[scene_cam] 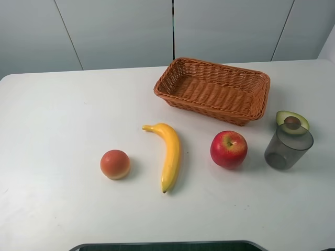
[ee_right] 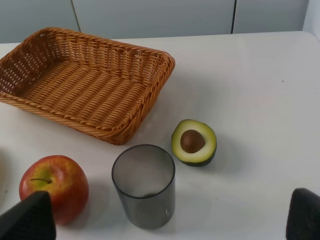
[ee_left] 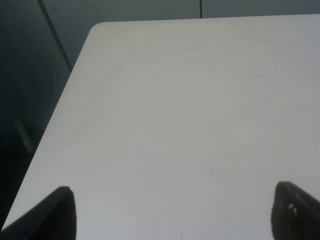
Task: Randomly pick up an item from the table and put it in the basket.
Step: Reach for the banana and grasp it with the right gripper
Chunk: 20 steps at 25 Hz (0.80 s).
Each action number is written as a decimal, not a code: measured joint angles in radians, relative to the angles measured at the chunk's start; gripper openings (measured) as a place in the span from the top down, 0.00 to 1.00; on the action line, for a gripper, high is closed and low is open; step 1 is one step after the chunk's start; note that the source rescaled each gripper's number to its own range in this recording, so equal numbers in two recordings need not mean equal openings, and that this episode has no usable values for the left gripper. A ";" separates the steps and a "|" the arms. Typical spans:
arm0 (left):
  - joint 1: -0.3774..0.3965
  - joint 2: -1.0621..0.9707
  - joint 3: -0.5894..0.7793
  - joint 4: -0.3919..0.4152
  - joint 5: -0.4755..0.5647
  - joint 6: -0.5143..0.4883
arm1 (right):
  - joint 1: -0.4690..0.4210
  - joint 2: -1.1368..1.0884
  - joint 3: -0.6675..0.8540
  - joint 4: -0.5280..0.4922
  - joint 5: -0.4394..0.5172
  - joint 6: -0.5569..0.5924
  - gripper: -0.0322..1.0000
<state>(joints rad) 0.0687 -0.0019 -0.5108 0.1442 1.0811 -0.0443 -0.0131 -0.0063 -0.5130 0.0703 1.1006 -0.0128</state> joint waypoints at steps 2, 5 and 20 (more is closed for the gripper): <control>0.000 0.000 0.000 0.000 0.000 0.000 | 0.000 0.000 0.000 0.000 0.000 0.000 0.00; 0.000 0.000 0.000 0.000 0.000 0.000 | 0.000 0.000 0.000 0.000 0.000 0.000 0.00; 0.000 0.000 0.000 0.000 0.000 -0.002 | 0.000 0.000 0.000 0.000 0.000 0.000 0.00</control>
<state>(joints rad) 0.0687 -0.0019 -0.5108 0.1442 1.0811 -0.0462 -0.0131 -0.0063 -0.5130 0.0703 1.1006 -0.0128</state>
